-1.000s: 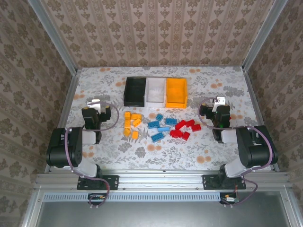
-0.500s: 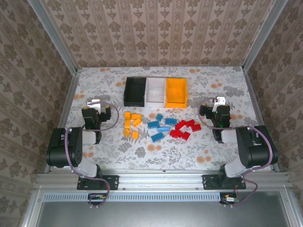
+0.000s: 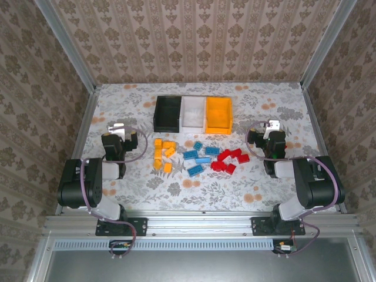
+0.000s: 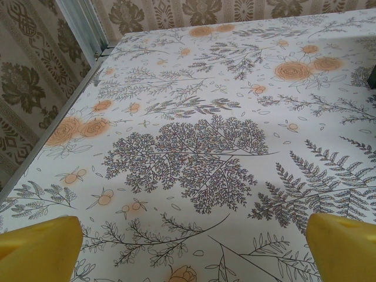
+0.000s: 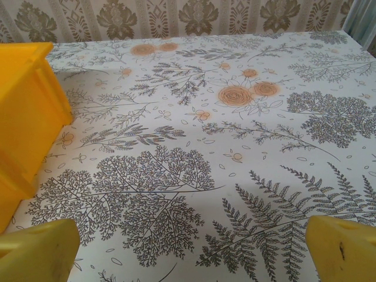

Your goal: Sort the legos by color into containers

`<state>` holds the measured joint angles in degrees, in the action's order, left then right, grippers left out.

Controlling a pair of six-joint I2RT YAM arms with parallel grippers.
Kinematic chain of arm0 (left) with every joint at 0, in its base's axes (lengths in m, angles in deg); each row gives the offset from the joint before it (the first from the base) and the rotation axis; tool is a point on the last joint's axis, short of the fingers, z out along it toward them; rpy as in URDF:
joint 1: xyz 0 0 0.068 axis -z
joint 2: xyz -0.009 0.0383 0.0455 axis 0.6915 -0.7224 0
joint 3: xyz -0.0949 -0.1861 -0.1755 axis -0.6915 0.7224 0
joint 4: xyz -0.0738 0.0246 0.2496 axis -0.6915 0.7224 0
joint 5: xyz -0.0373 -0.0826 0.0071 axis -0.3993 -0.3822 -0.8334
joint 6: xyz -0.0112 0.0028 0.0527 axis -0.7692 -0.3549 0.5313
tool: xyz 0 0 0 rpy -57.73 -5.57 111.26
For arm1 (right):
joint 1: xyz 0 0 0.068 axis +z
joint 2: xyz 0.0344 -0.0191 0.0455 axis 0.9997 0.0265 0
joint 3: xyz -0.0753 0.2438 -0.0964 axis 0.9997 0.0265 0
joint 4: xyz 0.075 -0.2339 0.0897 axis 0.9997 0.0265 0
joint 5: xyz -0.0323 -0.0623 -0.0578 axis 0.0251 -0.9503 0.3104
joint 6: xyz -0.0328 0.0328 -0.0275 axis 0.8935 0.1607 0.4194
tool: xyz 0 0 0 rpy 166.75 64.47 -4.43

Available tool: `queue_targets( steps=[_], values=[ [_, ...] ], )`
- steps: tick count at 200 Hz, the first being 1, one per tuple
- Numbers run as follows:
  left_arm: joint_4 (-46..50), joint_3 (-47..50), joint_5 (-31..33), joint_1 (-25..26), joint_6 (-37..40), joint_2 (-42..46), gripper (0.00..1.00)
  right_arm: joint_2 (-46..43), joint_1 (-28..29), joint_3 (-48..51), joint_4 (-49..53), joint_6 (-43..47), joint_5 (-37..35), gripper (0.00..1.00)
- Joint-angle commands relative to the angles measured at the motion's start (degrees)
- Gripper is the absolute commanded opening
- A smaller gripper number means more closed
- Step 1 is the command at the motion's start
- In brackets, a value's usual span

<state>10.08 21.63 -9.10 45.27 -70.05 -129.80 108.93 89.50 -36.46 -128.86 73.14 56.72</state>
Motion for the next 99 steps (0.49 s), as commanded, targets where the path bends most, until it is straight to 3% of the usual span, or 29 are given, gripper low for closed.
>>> queue_targets(
  steps=[1, 99],
  values=[
    [0.55, -1.11, 0.52, 0.23, -1.16, -0.14, 1.00, 0.27, 0.30, -0.95, 0.32, 0.55, 0.70, 1.00],
    [1.90, -1.19, -0.59, -0.29, -1.51, 1.30, 1.00, -1.52, 0.30, -1.54, 2.76, 0.56, 0.49, 1.00]
  ],
)
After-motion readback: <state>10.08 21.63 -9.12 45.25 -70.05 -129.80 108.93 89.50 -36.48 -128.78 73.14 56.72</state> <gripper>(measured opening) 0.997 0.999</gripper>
